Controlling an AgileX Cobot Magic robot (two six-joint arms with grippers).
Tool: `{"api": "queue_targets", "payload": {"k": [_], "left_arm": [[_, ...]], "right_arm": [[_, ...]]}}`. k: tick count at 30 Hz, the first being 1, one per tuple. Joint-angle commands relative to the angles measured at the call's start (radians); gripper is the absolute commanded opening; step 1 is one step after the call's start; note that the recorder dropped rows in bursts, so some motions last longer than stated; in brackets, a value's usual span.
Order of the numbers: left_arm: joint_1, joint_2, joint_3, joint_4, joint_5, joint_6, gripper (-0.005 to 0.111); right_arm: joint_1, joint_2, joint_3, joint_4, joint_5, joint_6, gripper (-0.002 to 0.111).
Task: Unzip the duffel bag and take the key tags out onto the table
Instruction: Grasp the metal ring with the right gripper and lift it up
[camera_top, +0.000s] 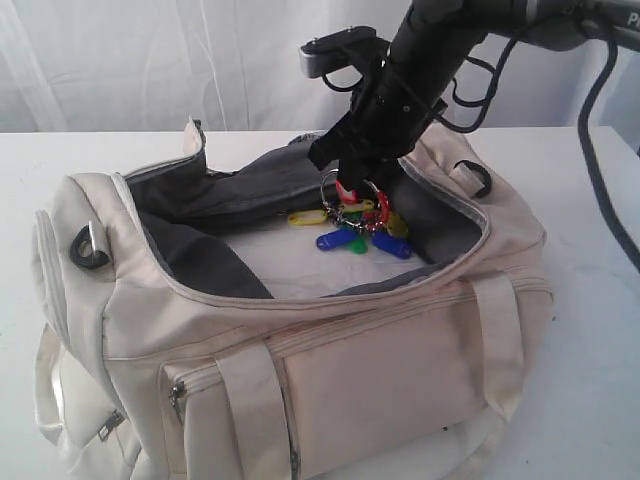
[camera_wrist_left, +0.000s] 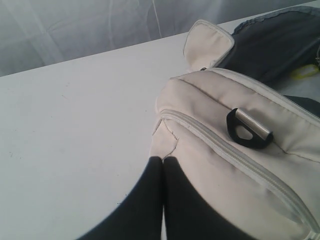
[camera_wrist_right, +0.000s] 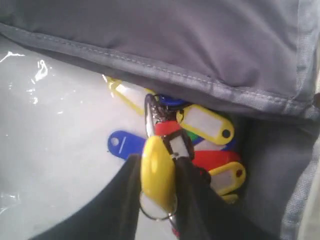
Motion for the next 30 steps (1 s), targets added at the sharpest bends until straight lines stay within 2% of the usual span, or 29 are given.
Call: {"api": "queue_targets", "payload": {"k": [1, 16, 23, 30], "left_arm": [[0.001, -0.008, 0.007, -0.008, 0.000, -0.010, 0.001], [0.001, -0.008, 0.007, -0.008, 0.000, -0.010, 0.001], [0.001, -0.008, 0.007, -0.008, 0.000, -0.010, 0.001], [0.001, -0.008, 0.007, -0.008, 0.000, -0.010, 0.001]], "right_arm": [[-0.001, -0.033, -0.002, 0.065, 0.026, 0.007, 0.000], [-0.001, -0.110, -0.023, 0.125, 0.058, 0.006, 0.000], [-0.003, -0.115, -0.023, 0.244, 0.151, -0.043, 0.000], [-0.080, -0.132, -0.023, 0.460, 0.151, -0.085, 0.000]]}}
